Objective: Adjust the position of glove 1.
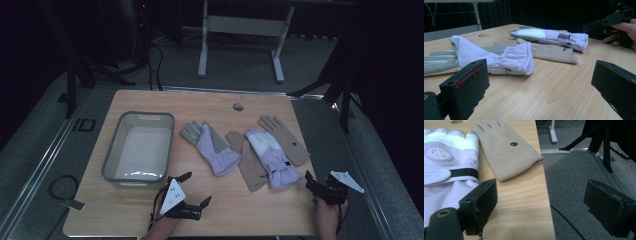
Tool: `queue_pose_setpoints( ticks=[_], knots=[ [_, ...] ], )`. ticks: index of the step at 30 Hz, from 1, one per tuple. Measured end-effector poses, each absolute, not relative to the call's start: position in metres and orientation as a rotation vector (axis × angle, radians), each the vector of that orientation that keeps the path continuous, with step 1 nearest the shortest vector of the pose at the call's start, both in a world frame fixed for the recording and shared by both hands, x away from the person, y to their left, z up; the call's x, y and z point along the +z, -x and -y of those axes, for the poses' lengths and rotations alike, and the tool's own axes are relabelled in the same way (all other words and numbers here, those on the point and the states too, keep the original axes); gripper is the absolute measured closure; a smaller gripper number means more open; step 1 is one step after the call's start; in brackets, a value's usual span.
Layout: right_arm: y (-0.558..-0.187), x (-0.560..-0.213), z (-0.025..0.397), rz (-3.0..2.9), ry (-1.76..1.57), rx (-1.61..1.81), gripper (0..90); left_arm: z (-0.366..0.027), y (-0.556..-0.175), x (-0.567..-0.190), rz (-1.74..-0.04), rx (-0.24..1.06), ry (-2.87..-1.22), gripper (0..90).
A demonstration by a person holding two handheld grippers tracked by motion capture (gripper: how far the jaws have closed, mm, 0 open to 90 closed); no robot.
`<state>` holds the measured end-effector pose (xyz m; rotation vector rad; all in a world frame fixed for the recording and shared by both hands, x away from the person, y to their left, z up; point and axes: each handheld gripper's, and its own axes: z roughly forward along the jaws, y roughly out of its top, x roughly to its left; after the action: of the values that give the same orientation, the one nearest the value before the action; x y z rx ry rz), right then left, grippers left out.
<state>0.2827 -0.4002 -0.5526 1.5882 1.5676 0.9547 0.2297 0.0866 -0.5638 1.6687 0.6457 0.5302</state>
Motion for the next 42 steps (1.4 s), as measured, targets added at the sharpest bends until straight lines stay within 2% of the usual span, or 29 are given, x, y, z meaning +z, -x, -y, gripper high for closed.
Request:
queue_pose_setpoints(
  ticks=[10, 20, 27, 31, 36, 41, 42],
  knots=[
    [-0.283, -0.551, 0.404, -1.609, -1.596, 1.015, 11.5, -0.086, -0.23, -0.564, -0.638, 0.529, -1.676, 1.3],
    [-0.299, -0.51, 0.393, -1.717, -1.516, 1.04, 11.5, -0.086, -0.229, -0.564, -0.633, 0.525, -1.675, 1.3],
    [-0.322, -0.477, 0.369, -1.848, -1.414, 1.02, 11.2, -0.086, -0.229, -0.564, -0.631, 0.522, -1.675, 1.3],
    [-0.333, -0.457, 0.356, -1.903, -1.401, 1.08, 14.5, -0.086, -0.229, -0.564, -0.631, 0.519, -1.674, 1.3],
    [-0.347, -0.435, 0.337, -1.934, -1.345, 1.147, 11.8, -0.086, -0.229, -0.564, -0.629, 0.516, -1.675, 1.3],
    [-0.354, -0.422, 0.316, -1.984, -1.265, 1.19, 12.0, -0.086, -0.23, -0.564, -0.628, 0.512, -1.677, 1.3],
    [-0.36, -0.418, 0.304, -2.021, -1.228, 1.196, 14.2, -0.086, -0.23, -0.564, -0.627, 0.511, -1.677, 1.3]
  ],
)
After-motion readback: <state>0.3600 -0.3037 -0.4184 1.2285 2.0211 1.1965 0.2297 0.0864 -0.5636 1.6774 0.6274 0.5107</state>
